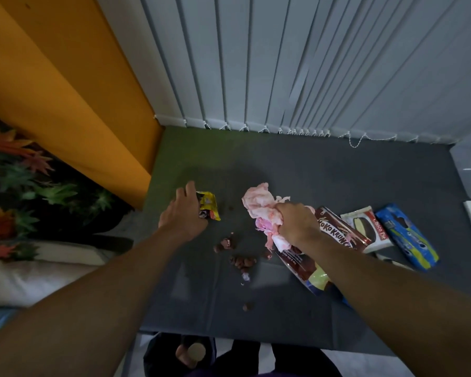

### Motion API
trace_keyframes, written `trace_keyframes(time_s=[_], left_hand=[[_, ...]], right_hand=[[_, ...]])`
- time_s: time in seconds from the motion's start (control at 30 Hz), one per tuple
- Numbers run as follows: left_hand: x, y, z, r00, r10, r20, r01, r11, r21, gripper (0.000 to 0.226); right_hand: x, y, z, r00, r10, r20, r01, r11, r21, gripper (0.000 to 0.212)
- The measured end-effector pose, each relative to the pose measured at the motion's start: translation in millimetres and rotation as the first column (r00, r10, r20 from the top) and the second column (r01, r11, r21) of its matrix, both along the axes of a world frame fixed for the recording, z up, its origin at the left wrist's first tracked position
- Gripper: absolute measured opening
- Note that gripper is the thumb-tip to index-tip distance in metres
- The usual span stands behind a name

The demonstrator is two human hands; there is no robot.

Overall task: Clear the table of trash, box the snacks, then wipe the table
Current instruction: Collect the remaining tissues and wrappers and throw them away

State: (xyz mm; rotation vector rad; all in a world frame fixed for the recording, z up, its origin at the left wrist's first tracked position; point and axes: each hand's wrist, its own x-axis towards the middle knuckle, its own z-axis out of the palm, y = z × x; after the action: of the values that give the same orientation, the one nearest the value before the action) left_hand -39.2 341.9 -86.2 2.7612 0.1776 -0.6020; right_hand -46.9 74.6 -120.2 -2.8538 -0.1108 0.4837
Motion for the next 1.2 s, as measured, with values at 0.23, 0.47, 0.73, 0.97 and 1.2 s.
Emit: trace_keyframes(time_s=[0.23, 0.47, 0.73, 0.97, 1.2], left_hand=[[-5, 1, 5, 0.999, 0.048, -0.013, -0.048, 0.998, -0.048, 0.080], [-17, -7, 28, 0.992, 0.101, 0.072, -0.101, 0.995, 0.001, 0.054], [-58, -15, 54, 0.945, 0.290, 0.150, -0.289, 0.957, -0.034, 0.052], [-119, -25, 59, 0.869, 0.468, 0.162, -0.475, 0.880, 0.003, 0.044], [-188, -30, 54, 0.761, 0.625, 0.172, -0.634, 0.773, -0.009, 0.049]], right_hand=[[5, 0, 13, 0.999, -0.012, -0.030, 0.013, 0.999, 0.032, 0.034], [11, 2, 41, 0.999, 0.035, 0.011, -0.036, 0.995, 0.088, 0.025], [18, 3, 59, 0.985, 0.153, 0.082, -0.168, 0.961, 0.219, 0.023], [10, 14, 59, 0.938, 0.334, 0.093, -0.347, 0.904, 0.251, 0.015], [-22, 43, 59, 0.844, 0.525, 0.105, -0.530, 0.790, 0.307, 0.016]])
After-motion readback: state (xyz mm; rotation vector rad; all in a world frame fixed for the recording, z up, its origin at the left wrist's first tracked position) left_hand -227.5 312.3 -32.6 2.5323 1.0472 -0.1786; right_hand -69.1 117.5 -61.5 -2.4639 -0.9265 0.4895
